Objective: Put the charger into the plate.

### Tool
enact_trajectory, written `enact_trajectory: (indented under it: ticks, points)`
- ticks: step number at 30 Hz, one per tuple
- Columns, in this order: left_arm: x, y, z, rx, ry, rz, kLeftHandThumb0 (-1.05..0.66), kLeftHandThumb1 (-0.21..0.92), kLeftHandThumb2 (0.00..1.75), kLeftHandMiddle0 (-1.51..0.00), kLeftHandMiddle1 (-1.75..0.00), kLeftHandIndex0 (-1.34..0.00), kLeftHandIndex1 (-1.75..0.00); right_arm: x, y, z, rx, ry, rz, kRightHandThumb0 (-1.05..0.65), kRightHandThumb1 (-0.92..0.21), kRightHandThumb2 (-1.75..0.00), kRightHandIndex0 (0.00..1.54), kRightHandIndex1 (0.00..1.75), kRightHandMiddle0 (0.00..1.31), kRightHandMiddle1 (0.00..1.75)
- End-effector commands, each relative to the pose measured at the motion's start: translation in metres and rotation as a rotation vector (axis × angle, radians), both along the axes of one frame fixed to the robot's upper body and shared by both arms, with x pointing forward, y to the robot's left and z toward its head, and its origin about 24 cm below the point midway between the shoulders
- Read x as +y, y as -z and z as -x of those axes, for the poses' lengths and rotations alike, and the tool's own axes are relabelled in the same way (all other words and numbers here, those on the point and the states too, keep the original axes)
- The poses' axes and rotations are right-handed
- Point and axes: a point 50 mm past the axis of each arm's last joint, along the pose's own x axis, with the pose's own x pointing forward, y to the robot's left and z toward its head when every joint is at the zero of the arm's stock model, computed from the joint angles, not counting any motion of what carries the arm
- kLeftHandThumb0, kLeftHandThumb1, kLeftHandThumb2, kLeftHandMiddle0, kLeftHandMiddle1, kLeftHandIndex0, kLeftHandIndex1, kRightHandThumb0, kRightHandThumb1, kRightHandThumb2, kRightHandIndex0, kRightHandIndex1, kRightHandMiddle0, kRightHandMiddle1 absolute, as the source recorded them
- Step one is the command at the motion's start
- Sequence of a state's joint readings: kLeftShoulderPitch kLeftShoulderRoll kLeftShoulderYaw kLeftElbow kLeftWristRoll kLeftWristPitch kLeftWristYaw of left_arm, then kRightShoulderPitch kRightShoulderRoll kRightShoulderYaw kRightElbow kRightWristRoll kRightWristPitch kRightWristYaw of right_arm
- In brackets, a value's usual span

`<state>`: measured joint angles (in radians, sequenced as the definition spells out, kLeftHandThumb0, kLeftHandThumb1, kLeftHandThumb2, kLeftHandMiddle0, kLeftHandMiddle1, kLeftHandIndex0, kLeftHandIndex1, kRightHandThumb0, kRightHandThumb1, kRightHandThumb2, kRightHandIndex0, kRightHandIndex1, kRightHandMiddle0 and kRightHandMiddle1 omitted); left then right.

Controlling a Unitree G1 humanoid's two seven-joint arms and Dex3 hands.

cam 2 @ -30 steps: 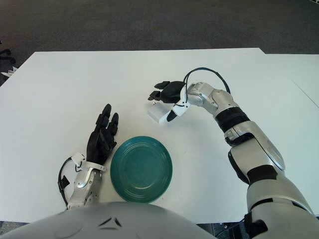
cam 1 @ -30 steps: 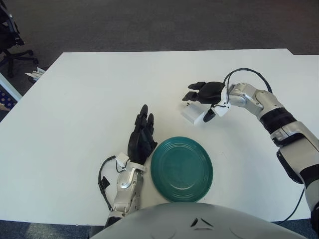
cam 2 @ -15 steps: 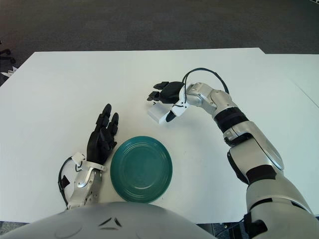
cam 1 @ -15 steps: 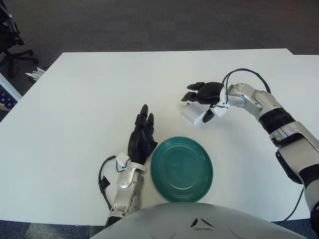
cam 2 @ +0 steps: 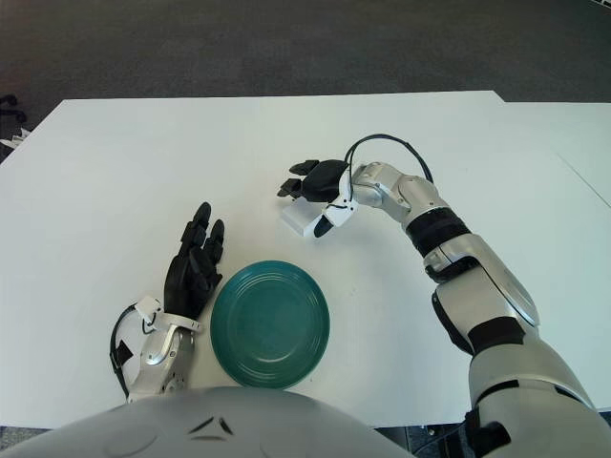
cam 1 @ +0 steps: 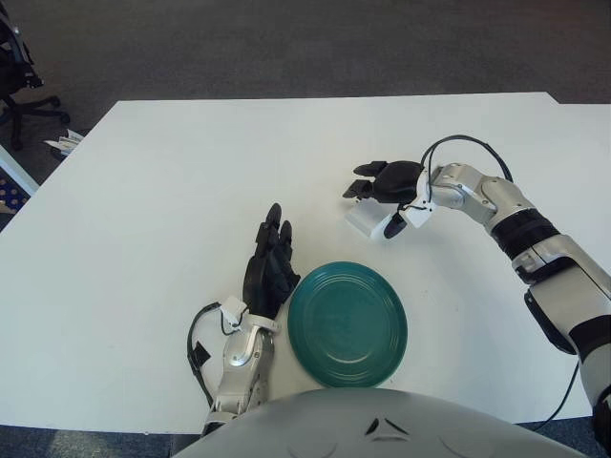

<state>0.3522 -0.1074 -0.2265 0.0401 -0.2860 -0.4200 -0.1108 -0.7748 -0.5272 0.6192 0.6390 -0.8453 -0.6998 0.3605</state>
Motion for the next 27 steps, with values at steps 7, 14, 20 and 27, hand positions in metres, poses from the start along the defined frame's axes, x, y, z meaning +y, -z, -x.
enact_trajectory:
  ticks: [7, 14, 20, 27]
  points:
    - [-0.009, 0.008, 0.009, 0.082, -0.026, 0.066, -1.05, 0.92, 0.94, -0.03, 0.00, 0.00, -0.26, 0.001, 0.008, 0.001, 0.010, 0.004, -0.012, -0.84, -0.92, -0.41, 0.34, 0.02, 0.00, 0.47]
    - [-0.008, 0.007, 0.010, 0.083, -0.027, 0.072, -1.05, 0.92, 0.94, -0.05, -0.01, 0.00, -0.28, 0.001, 0.014, 0.003, 0.024, 0.014, -0.026, -0.83, -0.92, -0.38, 0.35, 0.02, 0.00, 0.50]
    - [-0.007, 0.005, 0.011, 0.081, -0.032, 0.073, -1.05, 0.92, 0.95, -0.05, -0.01, 0.00, -0.26, -0.001, 0.020, 0.004, 0.034, 0.023, -0.030, -0.83, -0.92, -0.37, 0.36, 0.02, 0.00, 0.52]
    - [-0.007, 0.004, 0.013, 0.087, -0.041, 0.071, -1.05, 0.92, 0.96, -0.07, -0.01, 0.00, -0.25, -0.004, 0.029, 0.007, 0.039, 0.030, -0.035, -0.81, -0.92, -0.37, 0.37, 0.02, 0.00, 0.55]
